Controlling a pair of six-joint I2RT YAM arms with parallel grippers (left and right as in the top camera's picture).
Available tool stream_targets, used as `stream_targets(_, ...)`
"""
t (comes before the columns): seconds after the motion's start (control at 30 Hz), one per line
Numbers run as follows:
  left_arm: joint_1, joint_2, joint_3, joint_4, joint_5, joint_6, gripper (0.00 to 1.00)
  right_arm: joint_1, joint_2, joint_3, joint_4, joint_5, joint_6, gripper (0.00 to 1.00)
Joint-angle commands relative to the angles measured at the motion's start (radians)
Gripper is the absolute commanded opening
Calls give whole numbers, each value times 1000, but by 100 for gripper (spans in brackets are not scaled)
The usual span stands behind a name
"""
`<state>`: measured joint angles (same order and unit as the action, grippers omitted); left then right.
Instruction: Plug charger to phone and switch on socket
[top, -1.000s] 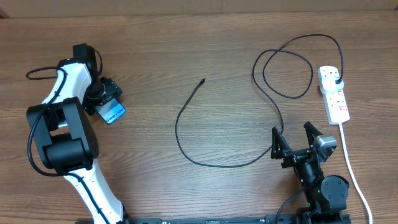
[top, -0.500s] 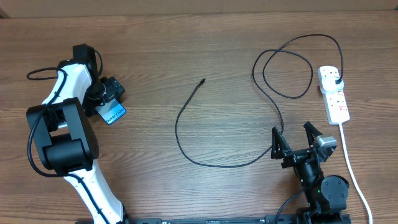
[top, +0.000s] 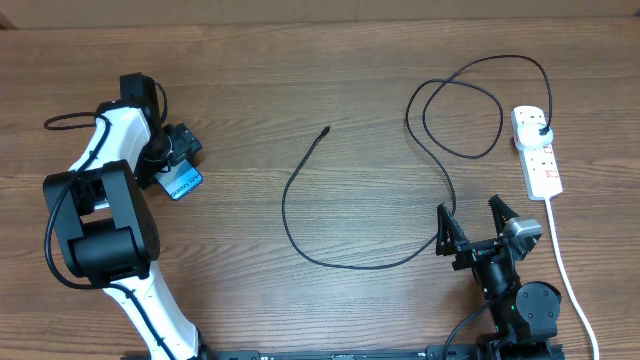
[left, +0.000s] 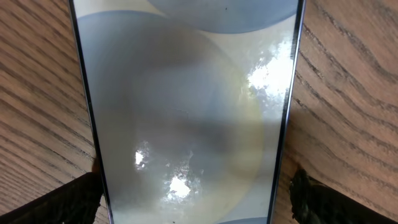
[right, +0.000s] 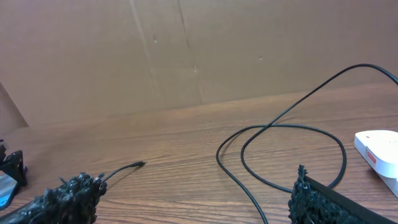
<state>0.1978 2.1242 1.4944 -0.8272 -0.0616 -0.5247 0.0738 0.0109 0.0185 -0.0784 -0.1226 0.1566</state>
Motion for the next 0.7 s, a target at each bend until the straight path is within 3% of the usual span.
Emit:
stream_targets(0.0,-8,64,-51,21,68,-13,100,5,-8,-11,5,9,-5,100)
stream_targets(0.3,0,64,-51,29,68,-107,100,5,-8,-11,5,9,-5,100)
stream_targets(0.67,18,64,-51,10,62,-90,100,5,-8,-11,5,9,-5,100)
